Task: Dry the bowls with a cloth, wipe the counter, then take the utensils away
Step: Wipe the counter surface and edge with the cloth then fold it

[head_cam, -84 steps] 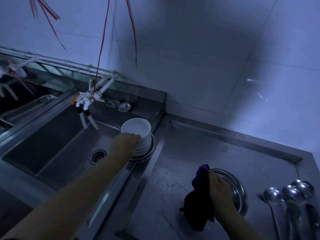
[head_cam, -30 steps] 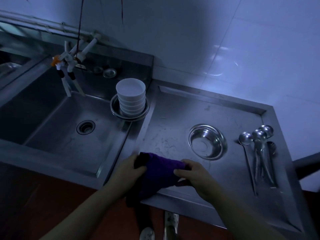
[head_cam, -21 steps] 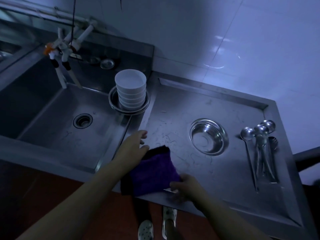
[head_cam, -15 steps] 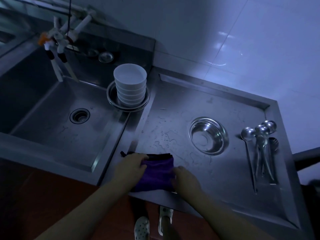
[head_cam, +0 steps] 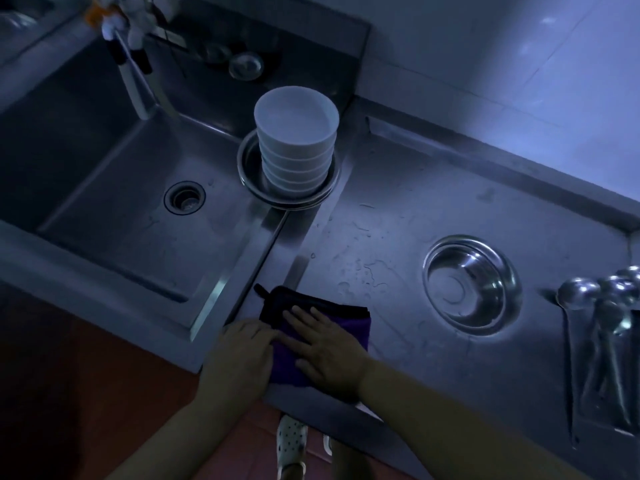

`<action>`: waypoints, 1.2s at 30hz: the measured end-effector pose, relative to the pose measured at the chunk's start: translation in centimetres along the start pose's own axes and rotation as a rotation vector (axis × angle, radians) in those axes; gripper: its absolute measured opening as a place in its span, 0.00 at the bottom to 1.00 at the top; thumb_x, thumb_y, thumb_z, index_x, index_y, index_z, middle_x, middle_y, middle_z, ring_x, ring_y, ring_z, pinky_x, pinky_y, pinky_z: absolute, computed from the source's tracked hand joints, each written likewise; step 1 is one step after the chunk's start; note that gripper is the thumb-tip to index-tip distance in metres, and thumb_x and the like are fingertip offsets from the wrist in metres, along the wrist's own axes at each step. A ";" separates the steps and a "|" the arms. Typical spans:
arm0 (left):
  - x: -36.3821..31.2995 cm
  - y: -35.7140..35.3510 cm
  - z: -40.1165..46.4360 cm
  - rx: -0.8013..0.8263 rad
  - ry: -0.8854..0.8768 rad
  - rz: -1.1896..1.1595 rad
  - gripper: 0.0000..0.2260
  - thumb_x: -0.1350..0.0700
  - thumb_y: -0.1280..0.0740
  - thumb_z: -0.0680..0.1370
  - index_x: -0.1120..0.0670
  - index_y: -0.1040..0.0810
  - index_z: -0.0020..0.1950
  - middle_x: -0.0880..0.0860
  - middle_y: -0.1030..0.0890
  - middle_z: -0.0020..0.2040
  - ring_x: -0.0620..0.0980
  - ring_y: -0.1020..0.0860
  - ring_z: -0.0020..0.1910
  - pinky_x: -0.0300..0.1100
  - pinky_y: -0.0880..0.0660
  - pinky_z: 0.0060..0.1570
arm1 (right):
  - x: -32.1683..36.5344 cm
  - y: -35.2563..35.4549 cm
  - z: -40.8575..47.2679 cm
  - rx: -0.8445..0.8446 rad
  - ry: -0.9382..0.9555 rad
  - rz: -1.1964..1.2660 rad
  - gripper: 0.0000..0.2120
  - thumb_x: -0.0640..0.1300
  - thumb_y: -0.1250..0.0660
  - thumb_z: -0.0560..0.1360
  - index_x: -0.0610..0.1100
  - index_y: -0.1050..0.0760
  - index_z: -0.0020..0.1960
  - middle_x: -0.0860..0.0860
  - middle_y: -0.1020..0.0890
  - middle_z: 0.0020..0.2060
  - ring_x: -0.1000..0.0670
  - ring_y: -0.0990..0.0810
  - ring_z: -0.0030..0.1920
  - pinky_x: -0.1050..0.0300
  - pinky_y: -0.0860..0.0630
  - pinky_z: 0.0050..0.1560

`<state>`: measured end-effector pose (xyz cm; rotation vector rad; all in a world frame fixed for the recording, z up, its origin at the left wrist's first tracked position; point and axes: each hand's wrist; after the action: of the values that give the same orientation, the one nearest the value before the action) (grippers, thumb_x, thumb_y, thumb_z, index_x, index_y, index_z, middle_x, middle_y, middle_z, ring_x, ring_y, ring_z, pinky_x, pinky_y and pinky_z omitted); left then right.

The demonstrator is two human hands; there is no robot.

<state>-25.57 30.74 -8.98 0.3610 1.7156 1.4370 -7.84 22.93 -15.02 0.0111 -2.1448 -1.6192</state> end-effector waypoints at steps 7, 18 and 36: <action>1.0 0.1 3.8 -0.081 0.227 0.083 0.10 0.62 0.32 0.69 0.58 0.17 0.49 0.56 0.17 0.51 0.56 0.20 0.50 0.41 0.35 0.55 | -3.6 0.6 4.8 -0.140 -0.116 -0.112 0.36 0.66 0.49 0.76 0.50 0.57 0.77 0.44 0.54 0.76 0.42 0.56 0.76 0.36 0.58 0.72; -1.0 -0.9 9.9 0.009 0.275 0.127 0.18 0.64 0.33 0.65 0.59 0.18 0.53 0.57 0.18 0.54 0.57 0.19 0.49 0.44 0.29 0.56 | -12.8 4.6 9.5 -0.137 -0.187 -0.132 0.35 0.69 0.54 0.75 0.55 0.63 0.75 0.49 0.60 0.75 0.51 0.69 0.73 0.48 0.69 0.73; -3.1 -3.7 18.2 0.211 0.214 0.383 0.33 0.59 0.20 0.50 0.61 0.19 0.55 0.61 0.20 0.58 0.62 0.19 0.50 0.55 0.23 0.51 | -26.8 10.8 13.7 -0.250 -0.333 -0.129 0.38 0.67 0.56 0.75 0.49 0.61 0.77 0.44 0.58 0.77 0.48 0.63 0.76 0.49 0.63 0.74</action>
<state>-9.01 39.60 -10.72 0.7022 2.0606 1.6128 14.20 46.01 -17.27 -0.2155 -2.1973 -2.0794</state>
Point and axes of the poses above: each hand's wrist, its own z-axis towards the middle knuckle, its own y-axis out of the back of the hand, x = y × z
